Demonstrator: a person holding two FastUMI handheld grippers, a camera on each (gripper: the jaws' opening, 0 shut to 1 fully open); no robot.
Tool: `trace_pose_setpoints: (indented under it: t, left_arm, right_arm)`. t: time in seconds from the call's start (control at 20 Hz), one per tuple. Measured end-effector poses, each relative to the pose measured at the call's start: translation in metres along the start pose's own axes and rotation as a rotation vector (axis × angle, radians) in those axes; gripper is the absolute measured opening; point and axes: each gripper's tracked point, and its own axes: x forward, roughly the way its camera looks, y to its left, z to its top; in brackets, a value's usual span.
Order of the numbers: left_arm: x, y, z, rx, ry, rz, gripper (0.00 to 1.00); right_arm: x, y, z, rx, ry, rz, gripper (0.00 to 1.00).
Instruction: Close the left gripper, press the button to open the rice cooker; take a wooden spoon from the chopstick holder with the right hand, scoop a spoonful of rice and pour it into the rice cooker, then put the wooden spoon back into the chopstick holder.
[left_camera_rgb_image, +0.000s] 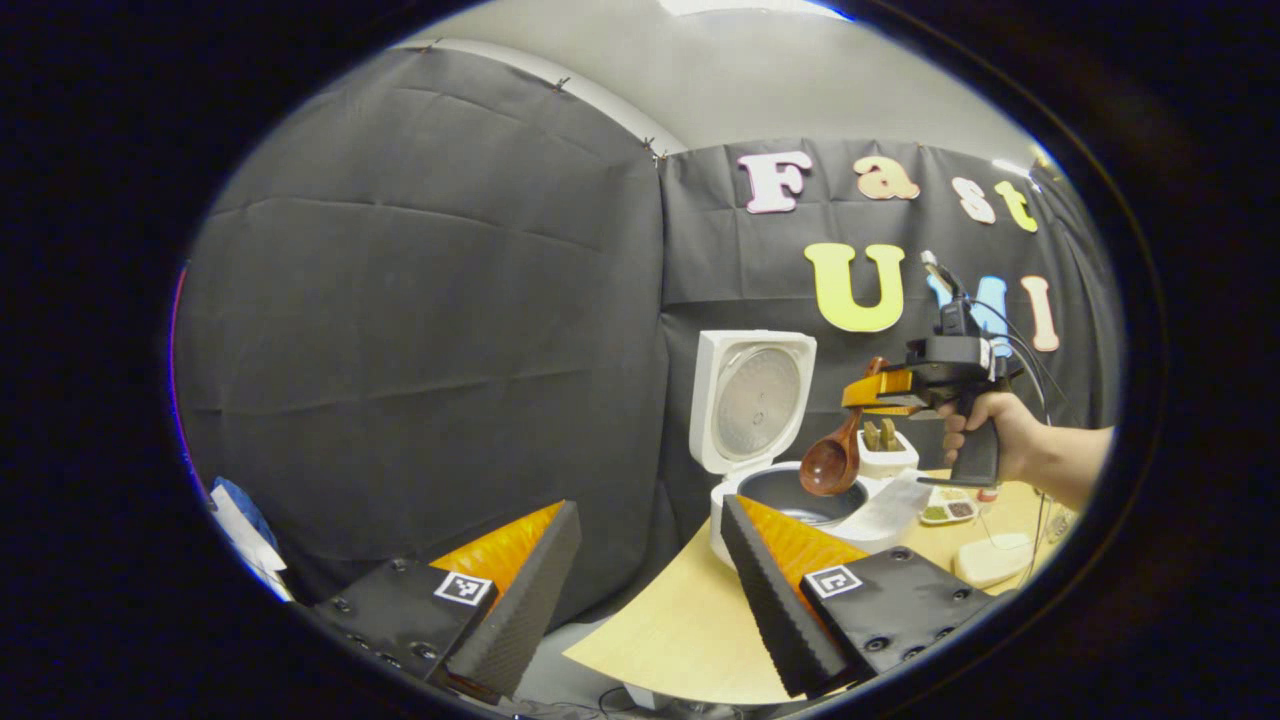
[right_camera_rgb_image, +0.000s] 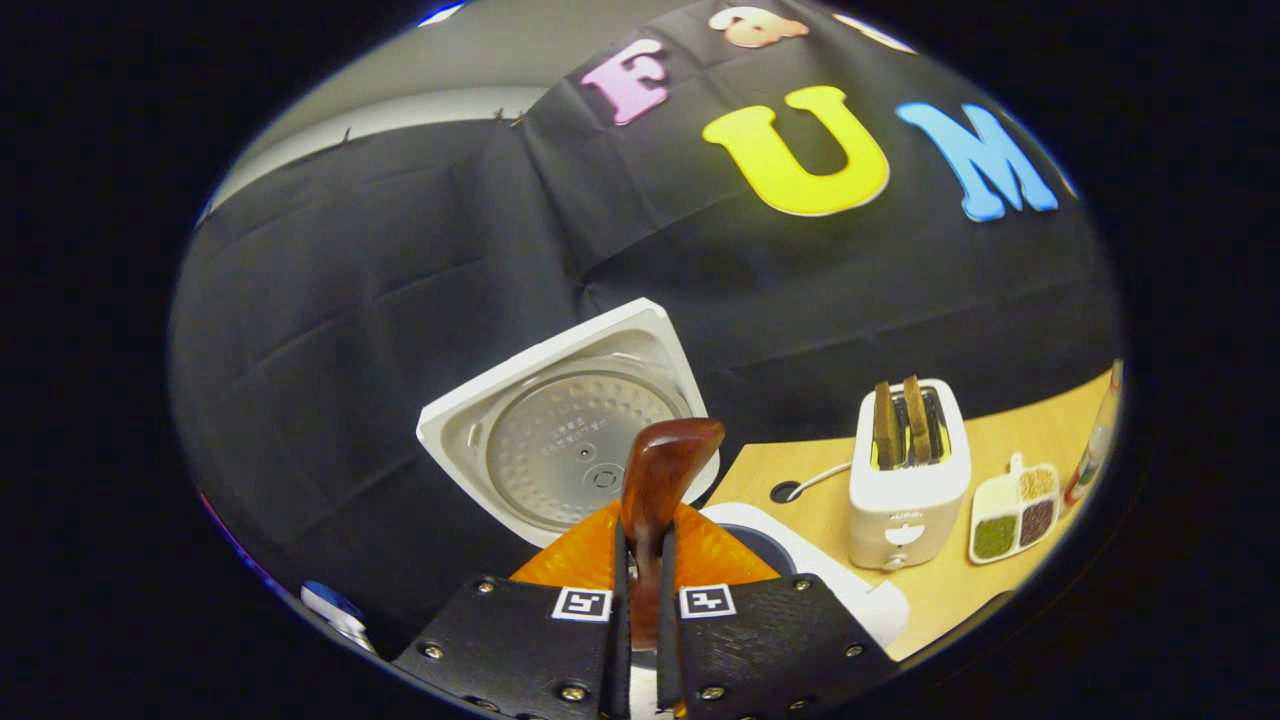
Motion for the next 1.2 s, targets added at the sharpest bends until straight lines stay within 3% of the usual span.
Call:
trace_pose_setpoints:
  t: [0.4, 0.75, 0.8, 0.9, 1.05, 1.1, 1.15, 1.2]
  left_arm:
    - [0.011, -0.046, 0.028, 0.003, -0.064, -0.081, 0.98]
    - [0.013, -0.101, 0.040, 0.000, -0.102, -0.161, 0.98]
    - [0.013, -0.110, 0.041, -0.002, -0.102, -0.172, 0.92]
    - [0.011, -0.127, 0.044, -0.002, -0.107, -0.196, 0.92]
    - [0.007, -0.149, 0.050, -0.003, -0.111, -0.224, 1.00]
    - [0.005, -0.157, 0.052, -0.007, -0.114, -0.233, 0.92]
    - [0.005, -0.164, 0.053, -0.008, -0.115, -0.241, 0.92]
    - [0.004, -0.170, 0.054, -0.008, -0.116, -0.249, 0.98]
  right_arm:
    - [-0.062, -0.036, 0.032, 0.271, -0.049, 0.016, 0.11]
    - [-0.139, -0.091, 0.066, 0.312, -0.128, -0.059, 0.11]
    - [-0.150, -0.100, 0.070, 0.314, -0.142, -0.071, 0.10]
    - [-0.170, -0.119, 0.079, 0.322, -0.168, -0.099, 0.11]
    - [-0.202, -0.149, 0.089, 0.340, -0.198, -0.141, 0.10]
    - [-0.212, -0.158, 0.090, 0.349, -0.207, -0.153, 0.10]
    - [-0.222, -0.167, 0.093, 0.357, -0.216, -0.166, 0.10]
    - [-0.231, -0.176, 0.097, 0.361, -0.225, -0.179, 0.10]
